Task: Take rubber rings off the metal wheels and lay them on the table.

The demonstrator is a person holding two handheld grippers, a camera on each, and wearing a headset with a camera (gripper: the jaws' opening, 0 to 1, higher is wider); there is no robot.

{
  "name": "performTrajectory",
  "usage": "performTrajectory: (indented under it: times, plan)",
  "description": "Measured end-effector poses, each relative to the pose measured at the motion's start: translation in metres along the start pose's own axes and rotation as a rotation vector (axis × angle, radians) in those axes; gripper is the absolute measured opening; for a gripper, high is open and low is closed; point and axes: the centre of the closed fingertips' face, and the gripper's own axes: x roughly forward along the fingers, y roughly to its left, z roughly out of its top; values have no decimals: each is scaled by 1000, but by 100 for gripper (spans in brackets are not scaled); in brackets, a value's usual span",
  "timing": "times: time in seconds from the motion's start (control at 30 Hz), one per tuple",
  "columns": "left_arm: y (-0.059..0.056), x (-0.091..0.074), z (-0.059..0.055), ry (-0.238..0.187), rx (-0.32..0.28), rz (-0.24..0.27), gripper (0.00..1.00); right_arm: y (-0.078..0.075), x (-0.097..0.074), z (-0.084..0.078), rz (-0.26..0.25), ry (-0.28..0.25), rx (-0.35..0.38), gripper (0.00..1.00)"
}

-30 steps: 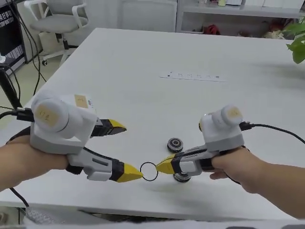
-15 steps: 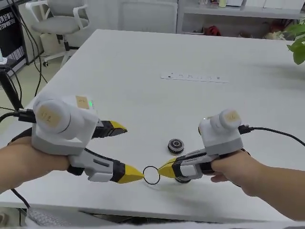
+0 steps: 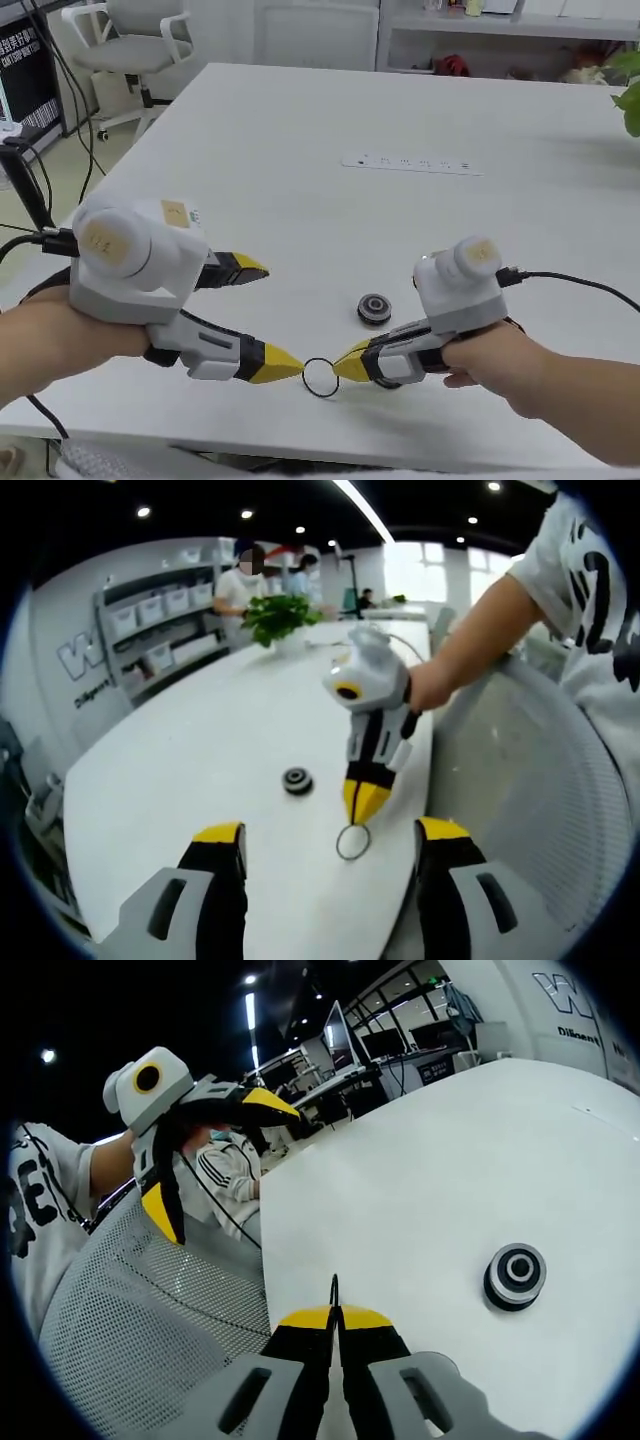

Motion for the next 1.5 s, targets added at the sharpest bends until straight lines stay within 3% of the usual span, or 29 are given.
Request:
performTrajectory:
  times: [0.27, 0.73, 1.17, 1.5]
  plan:
    - [1, 1, -1, 3, -1, 1, 69, -5, 0, 0, -18, 10, -27, 1]
    - [2, 1, -1, 3, -3, 4, 69, -12, -3, 5, -57, 0, -59, 19]
    - [2, 6, 4, 4, 5, -7, 69, -7, -14, 21, -57, -57, -75, 29]
    - [1, 11, 9, 1, 13, -17, 69, -6, -24, 27, -65, -93, -80, 31]
